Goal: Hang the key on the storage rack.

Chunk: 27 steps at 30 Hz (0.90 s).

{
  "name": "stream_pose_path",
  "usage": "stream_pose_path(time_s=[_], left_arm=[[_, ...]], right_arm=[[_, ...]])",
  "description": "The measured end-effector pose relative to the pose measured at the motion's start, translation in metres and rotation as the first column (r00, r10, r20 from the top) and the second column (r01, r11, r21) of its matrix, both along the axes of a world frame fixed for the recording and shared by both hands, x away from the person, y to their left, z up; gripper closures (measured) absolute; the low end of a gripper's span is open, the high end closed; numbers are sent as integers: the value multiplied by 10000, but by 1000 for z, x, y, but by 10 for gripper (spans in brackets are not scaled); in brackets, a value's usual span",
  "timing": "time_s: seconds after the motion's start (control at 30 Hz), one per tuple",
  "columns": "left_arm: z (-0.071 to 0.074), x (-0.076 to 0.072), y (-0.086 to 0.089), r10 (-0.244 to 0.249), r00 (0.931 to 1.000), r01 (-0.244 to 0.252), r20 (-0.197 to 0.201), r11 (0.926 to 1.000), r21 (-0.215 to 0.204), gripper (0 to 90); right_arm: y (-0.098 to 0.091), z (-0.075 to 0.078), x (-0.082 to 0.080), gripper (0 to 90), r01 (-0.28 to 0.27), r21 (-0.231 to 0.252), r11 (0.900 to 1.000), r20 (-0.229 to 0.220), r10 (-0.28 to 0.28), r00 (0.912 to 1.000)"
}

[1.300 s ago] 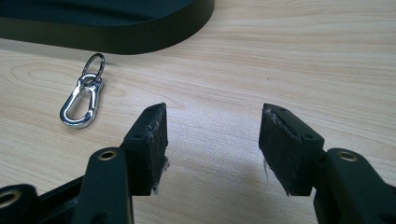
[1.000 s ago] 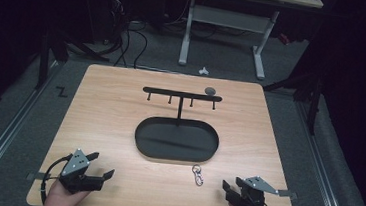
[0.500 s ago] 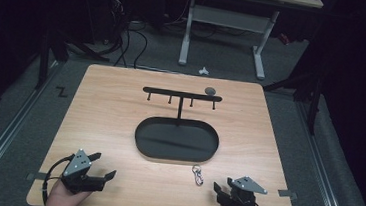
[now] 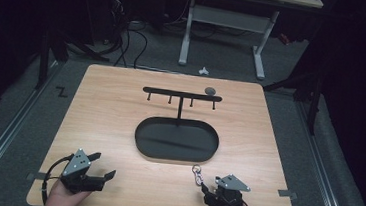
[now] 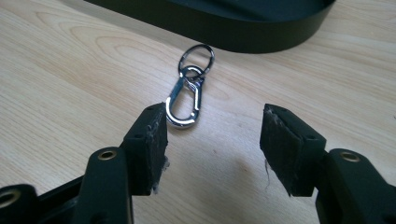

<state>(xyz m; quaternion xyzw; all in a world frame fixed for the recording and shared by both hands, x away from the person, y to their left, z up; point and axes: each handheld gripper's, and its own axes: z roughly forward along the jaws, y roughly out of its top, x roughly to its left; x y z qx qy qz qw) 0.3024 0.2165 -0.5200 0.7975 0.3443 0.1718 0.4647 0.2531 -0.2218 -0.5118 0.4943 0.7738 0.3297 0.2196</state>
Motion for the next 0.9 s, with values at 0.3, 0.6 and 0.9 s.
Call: stream_pose_path(time_s=[0.3,0.6,0.9], left_arm=[[0,-1,-2,-66,10000,66,3,10000,72,170],[-1,-1,-3,-182,9998,183,-44,9996,208,170],[-1,-1,-2,-158,9999,158,-68,9998,99,170]], right_arm=[[7,-4,-1,418,-222,-98,9997,-116,221,9997],[13,-5,3,487,-36,-257,9997,-653,19,9979],[17,6,14,400,-344,-740,9967,-1441,234,9893]])
